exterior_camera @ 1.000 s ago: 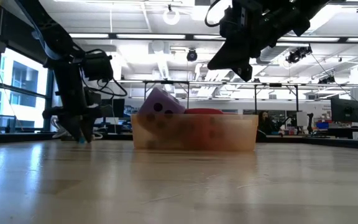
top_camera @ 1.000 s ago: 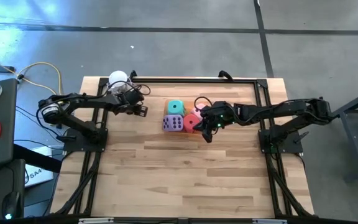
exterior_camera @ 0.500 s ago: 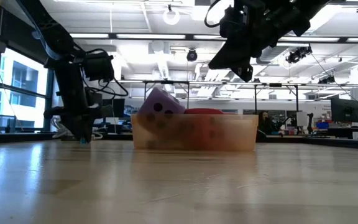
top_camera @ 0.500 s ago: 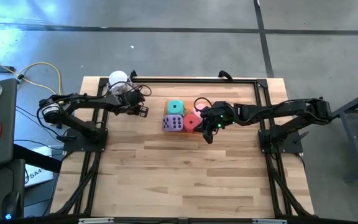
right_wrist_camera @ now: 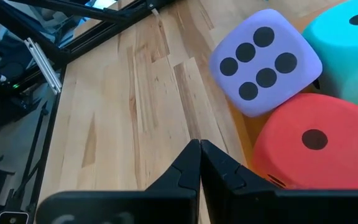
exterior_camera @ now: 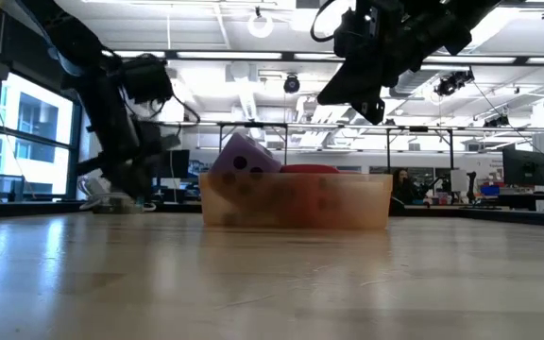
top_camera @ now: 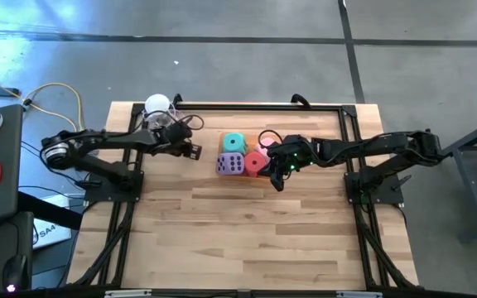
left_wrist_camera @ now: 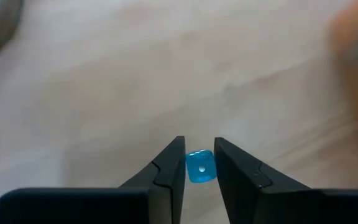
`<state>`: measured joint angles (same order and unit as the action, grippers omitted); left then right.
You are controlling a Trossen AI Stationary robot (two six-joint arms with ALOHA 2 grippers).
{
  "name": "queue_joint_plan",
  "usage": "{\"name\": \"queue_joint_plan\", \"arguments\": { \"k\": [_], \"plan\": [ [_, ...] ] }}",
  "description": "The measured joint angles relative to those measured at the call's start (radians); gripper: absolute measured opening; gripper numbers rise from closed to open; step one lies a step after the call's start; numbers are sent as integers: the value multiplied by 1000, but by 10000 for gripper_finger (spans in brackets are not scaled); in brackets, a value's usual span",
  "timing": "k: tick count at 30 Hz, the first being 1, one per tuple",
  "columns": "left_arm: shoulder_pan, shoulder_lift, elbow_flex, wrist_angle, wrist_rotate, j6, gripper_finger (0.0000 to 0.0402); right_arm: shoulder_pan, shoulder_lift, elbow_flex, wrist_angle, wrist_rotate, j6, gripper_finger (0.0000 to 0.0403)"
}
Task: Pick & Place Dice
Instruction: Put the small blue dice into the orange bin
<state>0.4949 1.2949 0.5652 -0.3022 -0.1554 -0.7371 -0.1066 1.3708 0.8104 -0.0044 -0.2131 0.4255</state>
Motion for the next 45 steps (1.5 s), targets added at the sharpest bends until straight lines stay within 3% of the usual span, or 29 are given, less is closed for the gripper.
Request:
{"name": "queue_joint_plan", "arguments": {
  "k": [4, 9, 12, 15, 20, 30, 38, 45],
  "plan": [
    [-28, -81, 0, 106, 29, 58, 77, 0, 0, 0, 1, 0, 0, 2],
    [-78, -139, 2, 436, 51, 61, 77, 0, 0, 0, 25, 1, 16, 2],
    [-89, -138, 4, 662, 121, 88, 77, 0, 0, 0, 40, 3, 16, 2],
    [-89, -132, 23, 771, 166, 89, 77, 0, 0, 0, 39, 2, 16, 2],
    [-106, -81, 99, 783, 230, 94, 77, 0, -19, 0, 33, 8, 26, 2],
    [-203, 185, 309, 780, 307, 191, 77, 22, -169, 0, -26, 156, 15, 2],
    [-202, 300, 335, 814, 339, 189, 77, 33, -236, 0, -148, 260, 6, 2],
    [-202, 340, 336, 870, 343, 189, 77, 65, -207, 0, -169, 271, 13, 2]
  ]
}}
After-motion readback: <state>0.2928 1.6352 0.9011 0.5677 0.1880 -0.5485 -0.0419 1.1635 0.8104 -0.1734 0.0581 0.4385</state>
